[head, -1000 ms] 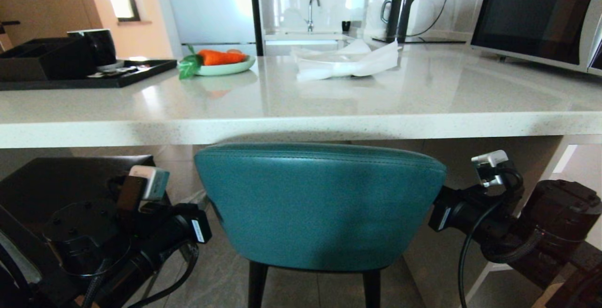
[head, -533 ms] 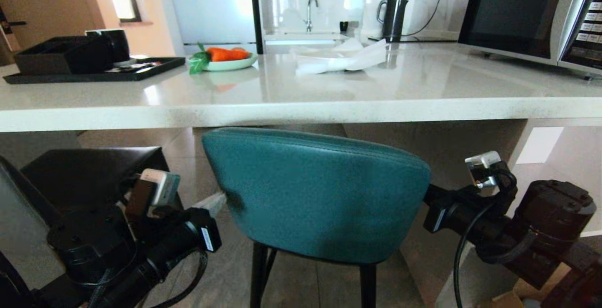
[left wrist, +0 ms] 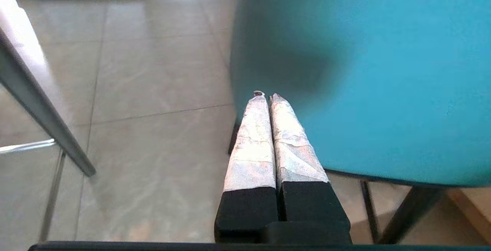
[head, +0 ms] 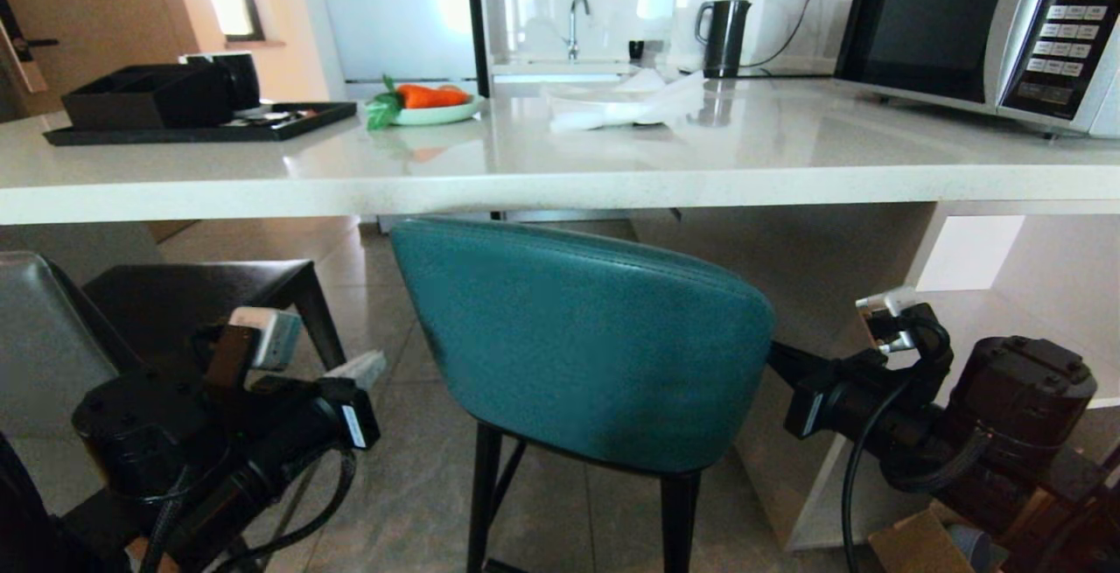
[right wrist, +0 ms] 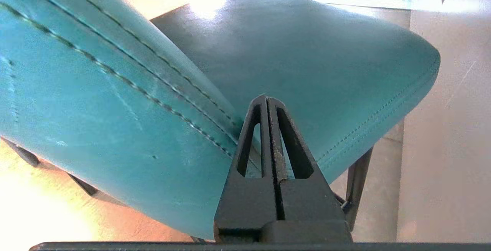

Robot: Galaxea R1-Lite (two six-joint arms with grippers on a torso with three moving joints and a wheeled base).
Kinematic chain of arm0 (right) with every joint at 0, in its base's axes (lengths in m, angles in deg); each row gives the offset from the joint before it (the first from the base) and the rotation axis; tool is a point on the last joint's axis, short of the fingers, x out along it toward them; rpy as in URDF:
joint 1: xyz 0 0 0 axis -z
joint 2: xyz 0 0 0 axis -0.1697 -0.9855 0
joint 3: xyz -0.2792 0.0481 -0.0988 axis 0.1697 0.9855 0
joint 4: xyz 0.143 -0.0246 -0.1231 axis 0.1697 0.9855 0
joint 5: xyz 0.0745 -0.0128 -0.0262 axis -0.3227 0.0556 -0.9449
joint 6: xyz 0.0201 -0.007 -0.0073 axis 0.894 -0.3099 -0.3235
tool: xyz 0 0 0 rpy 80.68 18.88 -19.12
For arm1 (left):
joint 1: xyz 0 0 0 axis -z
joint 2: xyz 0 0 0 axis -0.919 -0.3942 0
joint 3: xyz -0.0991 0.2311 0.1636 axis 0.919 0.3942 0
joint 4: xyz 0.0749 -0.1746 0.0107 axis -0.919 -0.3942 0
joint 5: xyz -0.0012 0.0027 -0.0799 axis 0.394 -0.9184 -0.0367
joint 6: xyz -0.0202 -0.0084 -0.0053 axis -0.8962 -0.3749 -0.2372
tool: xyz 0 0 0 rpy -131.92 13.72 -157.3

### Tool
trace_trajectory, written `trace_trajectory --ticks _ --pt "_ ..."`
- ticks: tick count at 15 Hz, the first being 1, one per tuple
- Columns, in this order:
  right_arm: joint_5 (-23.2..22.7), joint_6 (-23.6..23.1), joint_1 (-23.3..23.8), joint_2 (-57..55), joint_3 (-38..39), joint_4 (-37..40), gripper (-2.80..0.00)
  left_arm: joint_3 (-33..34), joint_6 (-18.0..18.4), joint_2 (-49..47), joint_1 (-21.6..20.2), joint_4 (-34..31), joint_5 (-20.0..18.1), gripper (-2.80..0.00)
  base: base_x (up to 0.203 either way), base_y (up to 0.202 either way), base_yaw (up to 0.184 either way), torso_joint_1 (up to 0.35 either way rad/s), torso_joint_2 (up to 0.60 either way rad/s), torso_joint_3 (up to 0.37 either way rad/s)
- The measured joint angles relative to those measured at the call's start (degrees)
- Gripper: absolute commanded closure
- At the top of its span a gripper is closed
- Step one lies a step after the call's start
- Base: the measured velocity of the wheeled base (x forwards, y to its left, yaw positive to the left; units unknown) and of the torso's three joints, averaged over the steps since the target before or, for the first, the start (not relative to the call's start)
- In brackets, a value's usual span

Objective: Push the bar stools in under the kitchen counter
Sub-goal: Pull the blue chair out from under the dining table

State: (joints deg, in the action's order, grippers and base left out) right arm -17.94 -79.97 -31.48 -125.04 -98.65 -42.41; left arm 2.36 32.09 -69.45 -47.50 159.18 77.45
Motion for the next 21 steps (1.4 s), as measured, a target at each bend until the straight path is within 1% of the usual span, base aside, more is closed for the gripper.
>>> trace_trajectory --ticks 2,3,4,6,8,10,12,16,18,19,21 --pt "0.1 0.1 0.2 -0.1 0.0 -0.1 0.00 -1.4 0.0 -1.7 -7.2 0.0 -8.4 0.00 0.000 0.000 0.000 0.000 0.00 0.000" --pt "0.1 0.1 0.3 -0.1 0.0 -0.1 0.00 -3.6 0.2 -2.9 -10.2 0.0 -12.5 0.00 0.000 0.000 0.000 0.000 0.00 0.000" --pt "0.2 0.1 0.3 -0.2 0.0 -0.1 0.00 -6.3 0.4 -4.4 -12.2 0.0 -15.3 0.00 0.000 0.000 0.000 0.000 0.00 0.000" --pt "0.1 0.1 0.3 -0.4 0.0 -0.2 0.00 -11.7 0.7 -7.4 -14.4 0.0 -18.4 0.00 0.000 0.000 0.000 0.000 0.00 0.000" --pt "0.2 0.1 0.4 -0.8 0.0 -0.2 0.00 -16.7 1.3 -10.6 -14.9 -0.1 -21.0 0.00 0.000 0.000 0.000 0.000 0.00 0.000" --pt "0.1 0.1 0.4 -1.3 -0.1 -0.2 0.00 -21.1 1.5 -12.8 -14.6 0.0 -23.3 0.00 0.000 0.000 0.000 0.000 0.00 0.000" --pt "0.2 0.0 0.5 -1.7 -0.7 -0.2 0.00 -25.1 1.5 -15.2 -14.1 0.0 -23.9 0.00 0.000 0.000 0.000 0.000 0.00 0.000" --pt "0.2 0.0 0.5 -2.4 -1.1 -0.3 0.00 -32.4 1.4 -19.0 -12.5 0.0 -26.3 0.00 0.000 0.000 0.000 0.000 0.00 0.000" --pt "0.1 -0.1 0.5 -2.7 -1.4 -0.3 0.00 -34.5 1.3 -19.9 -11.1 0.0 -27.0 0.00 0.000 0.000 0.000 0.000 0.00 0.000" --pt "0.1 -0.1 0.5 -2.8 -1.5 -0.3 0.00 -34.8 1.3 -20.2 -10.4 0.0 -27.6 0.00 0.000 0.000 0.000 0.000 0.00 0.000" --pt "0.2 -0.1 0.5 -3.0 -1.6 -0.3 0.00 -34.0 1.3 -20.2 -9.0 0.1 -27.5 0.00 0.000 0.000 0.000 0.000 0.00 0.000"
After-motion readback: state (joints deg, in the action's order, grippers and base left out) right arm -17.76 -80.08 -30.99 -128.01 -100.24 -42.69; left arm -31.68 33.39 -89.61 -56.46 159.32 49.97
